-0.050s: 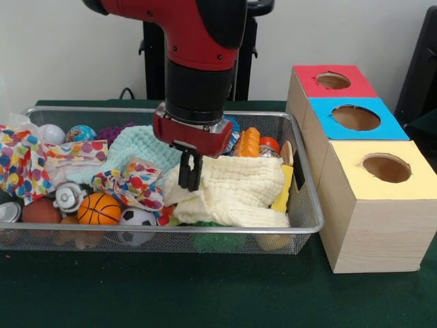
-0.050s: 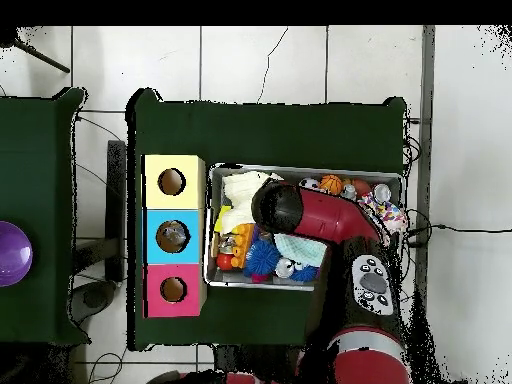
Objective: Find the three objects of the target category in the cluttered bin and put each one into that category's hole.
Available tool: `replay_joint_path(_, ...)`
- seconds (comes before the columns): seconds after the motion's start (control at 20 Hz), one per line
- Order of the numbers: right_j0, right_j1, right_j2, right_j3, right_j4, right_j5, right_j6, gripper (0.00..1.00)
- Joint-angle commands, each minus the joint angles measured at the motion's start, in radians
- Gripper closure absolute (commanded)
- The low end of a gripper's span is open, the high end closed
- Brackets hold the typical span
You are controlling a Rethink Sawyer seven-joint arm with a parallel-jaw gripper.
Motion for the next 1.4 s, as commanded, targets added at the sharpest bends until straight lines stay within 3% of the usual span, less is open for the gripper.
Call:
replay_joint_path(0.05, 0.01, 0.048, -0.013, -0.036, -0.029, 0.19, 0.058, 1.0)
replay_joint_path(0.1, 0.011, 0.048, -0.013, -0.037, -0.032, 0.192, 0.055, 0.0)
replay_joint_path(0.7, 0.037, 0.023, -0.062, 0.026, -0.058, 0.132, 0.091, 0.0)
replay_joint_path(0.95, 0.083, -0.022, -0.141, 0.082, -0.032, 0.226, 0.151, 0.0)
replay_joint_path(1.25, 0.134, -0.012, -0.233, 0.111, -0.001, 0.366, 0.21, 0.0)
replay_joint_path(1.4, 0.131, 0.021, -0.247, 0.106, -0.004, 0.335, 0.204, 0.0)
